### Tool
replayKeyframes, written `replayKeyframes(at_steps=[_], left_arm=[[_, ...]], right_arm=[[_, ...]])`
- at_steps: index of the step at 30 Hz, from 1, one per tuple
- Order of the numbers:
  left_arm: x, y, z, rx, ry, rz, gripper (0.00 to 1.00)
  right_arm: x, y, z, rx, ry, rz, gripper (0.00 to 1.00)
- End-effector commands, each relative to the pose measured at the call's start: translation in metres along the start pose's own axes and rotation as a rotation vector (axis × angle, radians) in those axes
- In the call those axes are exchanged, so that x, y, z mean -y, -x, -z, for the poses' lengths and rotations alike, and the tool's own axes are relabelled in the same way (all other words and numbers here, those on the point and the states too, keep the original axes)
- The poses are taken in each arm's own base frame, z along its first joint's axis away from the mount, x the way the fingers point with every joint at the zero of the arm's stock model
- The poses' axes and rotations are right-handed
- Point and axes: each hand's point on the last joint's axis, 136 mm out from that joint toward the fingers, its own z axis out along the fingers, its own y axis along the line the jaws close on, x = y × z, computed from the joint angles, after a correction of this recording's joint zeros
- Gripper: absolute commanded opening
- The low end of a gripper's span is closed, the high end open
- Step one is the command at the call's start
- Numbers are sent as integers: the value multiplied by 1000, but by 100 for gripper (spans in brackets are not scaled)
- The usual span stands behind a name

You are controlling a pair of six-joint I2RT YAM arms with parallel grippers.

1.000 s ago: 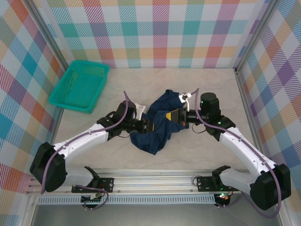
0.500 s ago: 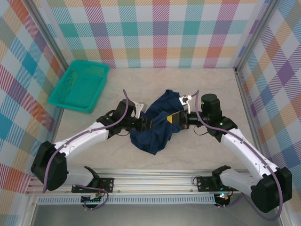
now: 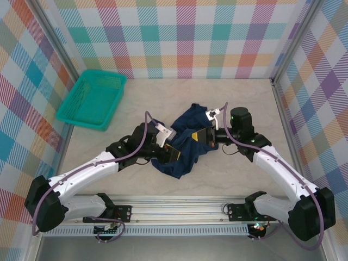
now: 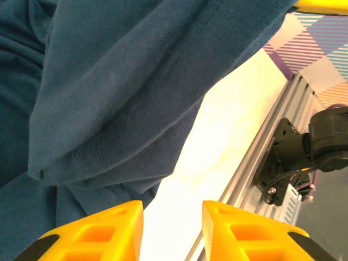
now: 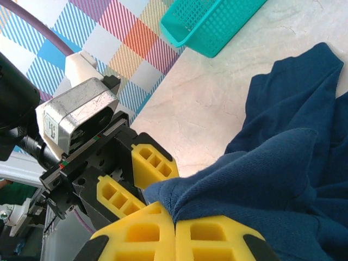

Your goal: Fold the inside-out t-shirt

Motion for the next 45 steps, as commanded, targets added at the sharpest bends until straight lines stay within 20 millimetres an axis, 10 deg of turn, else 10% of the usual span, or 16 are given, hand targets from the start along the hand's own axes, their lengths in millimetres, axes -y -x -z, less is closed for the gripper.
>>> replayKeyframes(at_steps=[1,20,26,32,45], left_arm=[[-13,15,2,20,117,-70,37],[-15,34,-24,23,106,-143,40],[-23,39,-28,27,149,-134,19],[-8,45,-15,63,101,-115,0],[72,78,46,83,-363,276,0]], right_arm=[[-9,12,2,30,23,31,0],[-7,10,2,27,21,29,0],[-6,10,3,30,12,37,0],[-4,10,3,36,0,47,0],[30,14,16,130,-255,161,0]])
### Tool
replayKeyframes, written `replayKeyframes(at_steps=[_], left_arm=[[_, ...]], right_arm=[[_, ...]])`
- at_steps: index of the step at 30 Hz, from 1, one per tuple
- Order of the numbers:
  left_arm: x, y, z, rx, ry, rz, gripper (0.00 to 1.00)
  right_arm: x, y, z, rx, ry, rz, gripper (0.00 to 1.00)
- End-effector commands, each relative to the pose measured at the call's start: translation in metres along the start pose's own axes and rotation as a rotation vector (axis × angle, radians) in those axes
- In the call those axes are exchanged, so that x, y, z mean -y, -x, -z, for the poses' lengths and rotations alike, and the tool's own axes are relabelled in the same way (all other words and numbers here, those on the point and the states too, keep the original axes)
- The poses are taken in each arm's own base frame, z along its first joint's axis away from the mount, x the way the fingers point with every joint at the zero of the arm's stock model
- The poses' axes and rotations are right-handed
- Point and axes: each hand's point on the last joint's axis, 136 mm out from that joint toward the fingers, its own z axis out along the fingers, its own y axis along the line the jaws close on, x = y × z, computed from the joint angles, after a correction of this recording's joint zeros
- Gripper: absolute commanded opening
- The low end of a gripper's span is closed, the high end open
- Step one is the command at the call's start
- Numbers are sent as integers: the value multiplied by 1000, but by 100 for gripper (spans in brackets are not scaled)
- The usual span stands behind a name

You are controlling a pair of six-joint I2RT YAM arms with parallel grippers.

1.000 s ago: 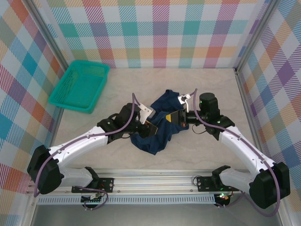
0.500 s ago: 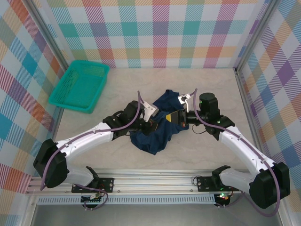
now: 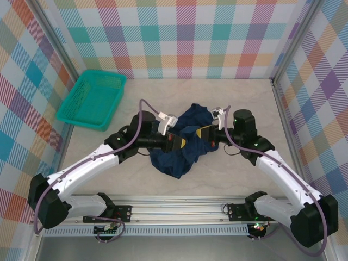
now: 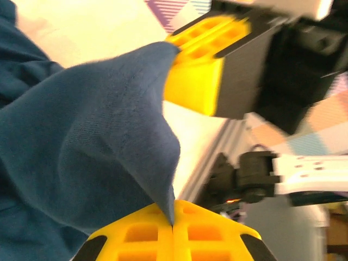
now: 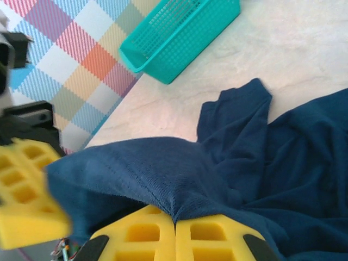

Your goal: Fold the inside-out t-shirt

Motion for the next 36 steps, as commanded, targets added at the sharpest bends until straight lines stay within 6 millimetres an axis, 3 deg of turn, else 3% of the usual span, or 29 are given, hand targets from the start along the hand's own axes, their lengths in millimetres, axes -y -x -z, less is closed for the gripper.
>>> replayKeyframes(at_steps=[1,5,9,12,16,19,22,27,32,36], left_arm=[[38,15,17,3,-169,124,0],[30,22,27,41,-177,187,0],[-8,22,41,94,-52,243,0],[-45,9,52,95,144,235,0],[-87,-11,58,45,364,168,0],[-109,-23,58,9,451,154,0],[-115,-31,53,-12,450,148,0],[-106,-44,36,-58,330,151,0],[-71,-29,17,13,85,146,0],[-60,-29,2,-4,62,49,0]], right_arm=[[11,0,2,21,-74,61,0],[22,-4,6,-15,-152,65,0],[23,-4,15,-40,-200,68,0],[11,-3,20,-53,-157,68,0],[-20,0,18,-72,26,33,0],[-33,1,19,-93,120,-16,0],[-43,0,18,-124,209,-73,0],[-44,-4,12,-159,263,-152,0],[1,5,1,-136,87,-281,0],[37,3,-6,-144,-34,-355,0]])
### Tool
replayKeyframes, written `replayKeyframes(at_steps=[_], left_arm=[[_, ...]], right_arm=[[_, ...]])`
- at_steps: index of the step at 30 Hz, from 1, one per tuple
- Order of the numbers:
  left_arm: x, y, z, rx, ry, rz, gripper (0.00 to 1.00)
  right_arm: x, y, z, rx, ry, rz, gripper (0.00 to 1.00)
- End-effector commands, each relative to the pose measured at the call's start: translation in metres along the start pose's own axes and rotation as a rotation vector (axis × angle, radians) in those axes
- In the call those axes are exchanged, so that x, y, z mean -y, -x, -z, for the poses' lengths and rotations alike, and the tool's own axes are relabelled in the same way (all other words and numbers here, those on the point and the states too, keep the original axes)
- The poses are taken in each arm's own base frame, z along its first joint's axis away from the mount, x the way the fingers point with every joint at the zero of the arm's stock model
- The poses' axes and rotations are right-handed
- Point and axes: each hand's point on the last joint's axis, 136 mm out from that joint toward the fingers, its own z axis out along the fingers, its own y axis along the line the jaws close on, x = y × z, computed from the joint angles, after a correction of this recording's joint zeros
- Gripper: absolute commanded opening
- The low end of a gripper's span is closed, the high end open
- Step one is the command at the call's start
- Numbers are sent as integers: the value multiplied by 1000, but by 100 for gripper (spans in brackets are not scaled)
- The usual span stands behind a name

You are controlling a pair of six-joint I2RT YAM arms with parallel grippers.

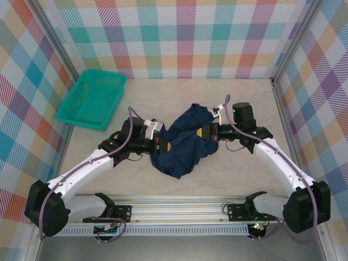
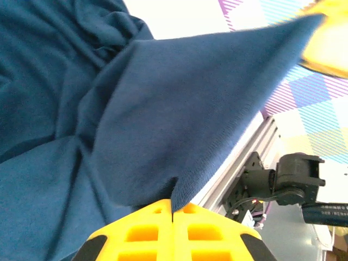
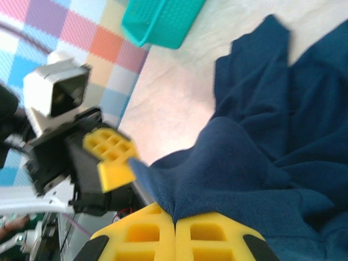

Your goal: Fold the inside-out t-shirt

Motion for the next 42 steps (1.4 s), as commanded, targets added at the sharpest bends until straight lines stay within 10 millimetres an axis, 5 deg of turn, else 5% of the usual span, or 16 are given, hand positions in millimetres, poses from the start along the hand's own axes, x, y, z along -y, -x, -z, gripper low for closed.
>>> replayKeyframes(at_steps=[1,7,11,17,22,31,34,37,42], left_arm=[[20,9,-11,15,-58,-96,0],[28,15,-48,-41,-66,-152,4],[9,17,-72,-89,33,-157,13],[-8,17,-82,-91,108,-232,41],[-14,-6,-90,-145,220,-461,45],[-59,-21,-125,-262,393,-480,49],[-52,-18,-141,-252,338,-480,43],[-38,-14,-150,-230,240,-445,23],[-12,-6,-140,-186,15,-335,0]], right_arm=[[25,17,3,39,-102,-74,0],[90,12,7,-1,-411,-72,0],[114,11,7,-14,-507,-54,0],[125,9,-9,-64,-481,-60,0],[124,13,-16,-74,-448,-56,0],[108,16,-2,-52,-449,-9,0],[106,17,0,-39,-453,-1,0],[111,18,-4,-47,-453,-4,2],[124,22,-6,-60,-507,2,8]])
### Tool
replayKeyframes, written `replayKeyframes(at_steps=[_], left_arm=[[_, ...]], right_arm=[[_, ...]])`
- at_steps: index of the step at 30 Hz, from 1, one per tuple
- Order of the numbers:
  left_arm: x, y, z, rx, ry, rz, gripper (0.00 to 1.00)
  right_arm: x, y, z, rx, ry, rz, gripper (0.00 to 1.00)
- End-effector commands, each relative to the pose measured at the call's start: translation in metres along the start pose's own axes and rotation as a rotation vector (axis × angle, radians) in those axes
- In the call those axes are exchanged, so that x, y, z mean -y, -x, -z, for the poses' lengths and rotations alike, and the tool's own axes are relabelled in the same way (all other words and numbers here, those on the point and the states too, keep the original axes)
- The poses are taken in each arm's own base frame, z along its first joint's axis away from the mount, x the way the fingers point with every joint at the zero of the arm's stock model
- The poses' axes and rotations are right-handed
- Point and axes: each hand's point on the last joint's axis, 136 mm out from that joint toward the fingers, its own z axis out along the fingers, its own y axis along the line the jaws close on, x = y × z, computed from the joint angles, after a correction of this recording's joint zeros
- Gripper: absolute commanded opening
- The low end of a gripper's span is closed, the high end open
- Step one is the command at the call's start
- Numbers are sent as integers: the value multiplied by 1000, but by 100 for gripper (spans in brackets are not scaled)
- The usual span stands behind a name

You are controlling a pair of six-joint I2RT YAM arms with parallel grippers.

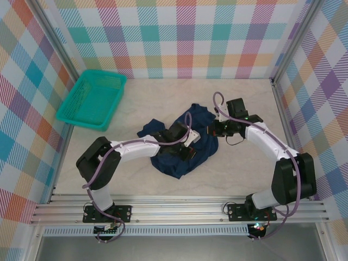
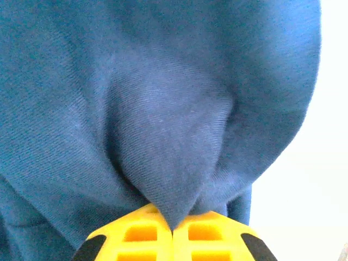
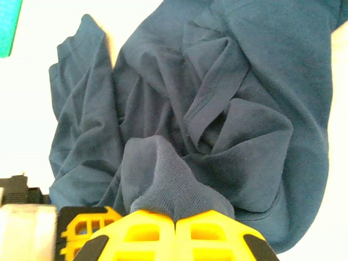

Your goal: Fold the inside-out t-shirt

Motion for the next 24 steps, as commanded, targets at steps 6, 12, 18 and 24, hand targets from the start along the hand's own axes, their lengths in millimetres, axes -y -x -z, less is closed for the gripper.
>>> replayKeyframes(at_steps=[6,12,18,24], left_arm=[[20,29,58,187,-327,145,0],[21,25,81,217,-351,210,0],[19,20,89,224,-315,204,0],[16,17,87,215,-296,197,0]], right_arm=[[13,19,11,41,-115,48,36],[-43,-16,35,56,161,149,45],[-95,-30,45,98,460,119,53],[-103,-18,20,47,440,27,54]])
